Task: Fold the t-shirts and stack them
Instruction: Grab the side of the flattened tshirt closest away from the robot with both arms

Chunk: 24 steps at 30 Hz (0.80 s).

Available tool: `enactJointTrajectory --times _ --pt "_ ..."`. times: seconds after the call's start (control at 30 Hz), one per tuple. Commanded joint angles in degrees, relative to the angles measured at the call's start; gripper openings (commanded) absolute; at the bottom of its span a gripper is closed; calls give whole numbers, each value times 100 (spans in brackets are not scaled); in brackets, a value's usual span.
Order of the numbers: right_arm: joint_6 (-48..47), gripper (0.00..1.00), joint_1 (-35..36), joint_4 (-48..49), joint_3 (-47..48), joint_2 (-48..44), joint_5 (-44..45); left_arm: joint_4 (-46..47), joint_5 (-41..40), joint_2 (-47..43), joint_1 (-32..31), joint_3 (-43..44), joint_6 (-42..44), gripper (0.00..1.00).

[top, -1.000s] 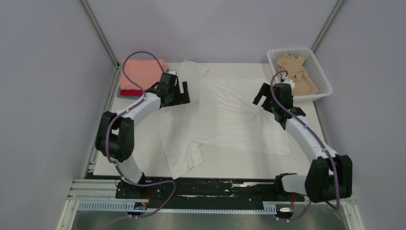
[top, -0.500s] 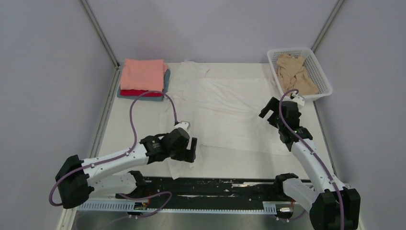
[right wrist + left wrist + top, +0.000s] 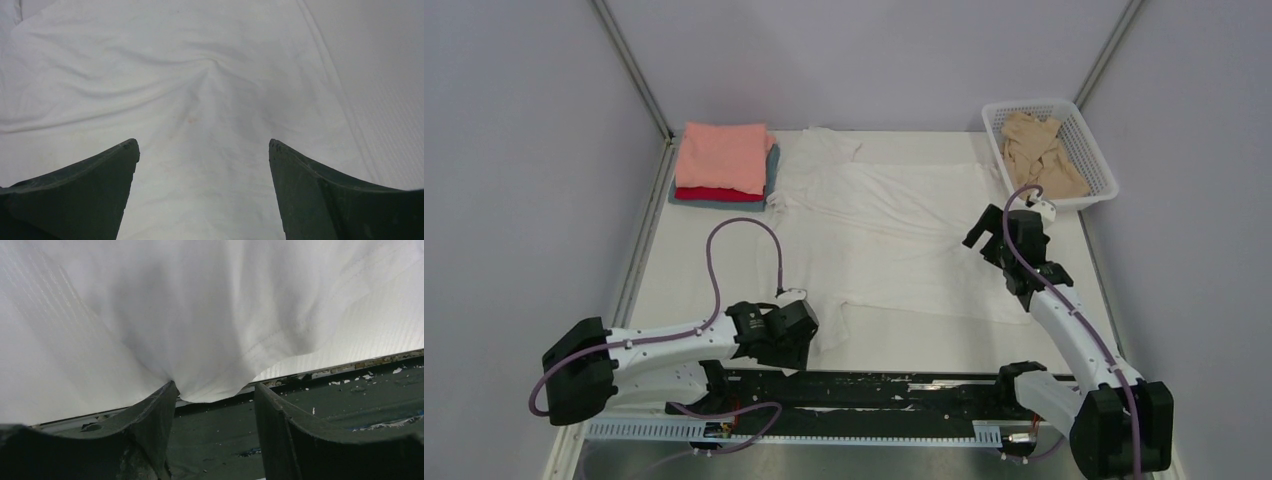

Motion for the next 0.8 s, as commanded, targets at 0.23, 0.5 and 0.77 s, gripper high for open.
enactJointTrajectory --times 0.23,0.5,0.77 --pt "16 100 -31 101 26 8 125 268 -440 1282 -39 207 -464 50" --pt "304 100 -83 -238 -65 -378 567 129 -689 1737 -41 469 -222 0" --pt "967 100 -571 -1565 -717 -1348 803 559 -707 854 -39 37 362 0"
